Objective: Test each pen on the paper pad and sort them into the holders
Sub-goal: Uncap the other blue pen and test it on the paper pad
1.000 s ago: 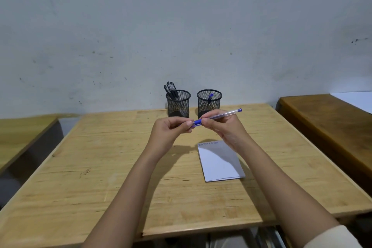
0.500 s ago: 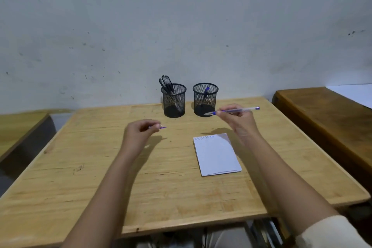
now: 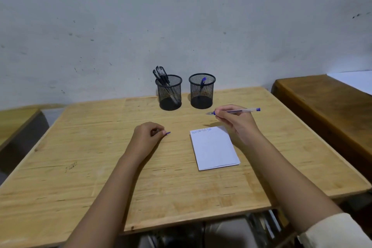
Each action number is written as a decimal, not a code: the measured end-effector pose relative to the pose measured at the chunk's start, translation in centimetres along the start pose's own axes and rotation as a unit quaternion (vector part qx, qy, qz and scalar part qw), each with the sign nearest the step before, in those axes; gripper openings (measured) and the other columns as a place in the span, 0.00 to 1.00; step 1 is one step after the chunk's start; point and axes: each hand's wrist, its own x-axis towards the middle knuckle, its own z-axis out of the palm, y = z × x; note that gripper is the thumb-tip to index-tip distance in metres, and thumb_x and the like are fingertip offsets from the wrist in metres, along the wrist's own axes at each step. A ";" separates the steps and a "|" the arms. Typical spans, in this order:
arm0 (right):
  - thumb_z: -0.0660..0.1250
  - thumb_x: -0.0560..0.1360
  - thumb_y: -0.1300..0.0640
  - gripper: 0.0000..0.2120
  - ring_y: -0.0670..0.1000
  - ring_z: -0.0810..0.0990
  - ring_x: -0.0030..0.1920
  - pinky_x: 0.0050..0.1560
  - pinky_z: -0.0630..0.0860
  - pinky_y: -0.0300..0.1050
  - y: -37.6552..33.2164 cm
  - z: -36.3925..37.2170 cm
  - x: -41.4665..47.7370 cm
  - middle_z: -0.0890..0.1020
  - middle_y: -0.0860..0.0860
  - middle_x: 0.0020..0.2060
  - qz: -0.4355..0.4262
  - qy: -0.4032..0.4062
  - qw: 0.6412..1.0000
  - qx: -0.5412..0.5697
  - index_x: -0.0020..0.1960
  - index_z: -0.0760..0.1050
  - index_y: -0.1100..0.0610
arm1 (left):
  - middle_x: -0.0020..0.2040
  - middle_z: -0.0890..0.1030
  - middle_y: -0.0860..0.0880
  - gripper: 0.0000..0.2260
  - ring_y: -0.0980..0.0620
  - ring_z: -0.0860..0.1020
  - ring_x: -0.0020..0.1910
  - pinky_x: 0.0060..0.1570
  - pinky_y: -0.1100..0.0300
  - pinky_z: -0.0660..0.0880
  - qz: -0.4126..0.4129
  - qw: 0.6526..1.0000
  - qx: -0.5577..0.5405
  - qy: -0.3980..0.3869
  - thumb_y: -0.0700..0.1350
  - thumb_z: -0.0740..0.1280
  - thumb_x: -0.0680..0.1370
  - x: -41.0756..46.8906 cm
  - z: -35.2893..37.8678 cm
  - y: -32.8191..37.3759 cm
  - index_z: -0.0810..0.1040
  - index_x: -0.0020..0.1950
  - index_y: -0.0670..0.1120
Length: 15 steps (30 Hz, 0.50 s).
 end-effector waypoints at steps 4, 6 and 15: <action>0.73 0.68 0.67 0.05 0.45 0.81 0.36 0.43 0.80 0.35 0.1 0.2 0.6 0.82 0.51 0.34 0.005 0.038 0.998 -0.050 0.39 0.78 0.60 | 0.63 0.77 0.48 0.15 0.51 0.74 0.62 0.58 0.61 0.69 0.054 0.995 0.080 0.002 0.50 0.64 0.78 -0.7 1.0 3.1 0.77 0.63 0.45; 0.71 0.69 0.68 0.07 0.47 0.80 0.35 0.38 0.78 0.34 0.3 0.5 1.0 0.81 0.49 0.30 0.019 0.049 0.998 -0.037 0.37 0.76 0.59 | 0.68 0.72 0.51 0.18 0.53 0.70 0.66 0.65 0.58 0.67 0.074 0.995 0.050 -0.037 0.52 0.62 0.79 -1.7 2.4 5.4 0.73 0.67 0.49; 0.72 0.66 0.70 0.14 0.48 0.78 0.31 0.35 0.77 0.37 2.0 0.5 1.3 0.76 0.54 0.30 -0.001 0.039 0.996 -0.074 0.33 0.69 0.59 | 0.78 0.44 0.54 0.33 0.56 0.42 0.77 0.74 0.57 0.41 0.124 0.947 0.197 -0.223 0.65 0.51 0.78 -3.6 7.3 6.1 0.46 0.77 0.51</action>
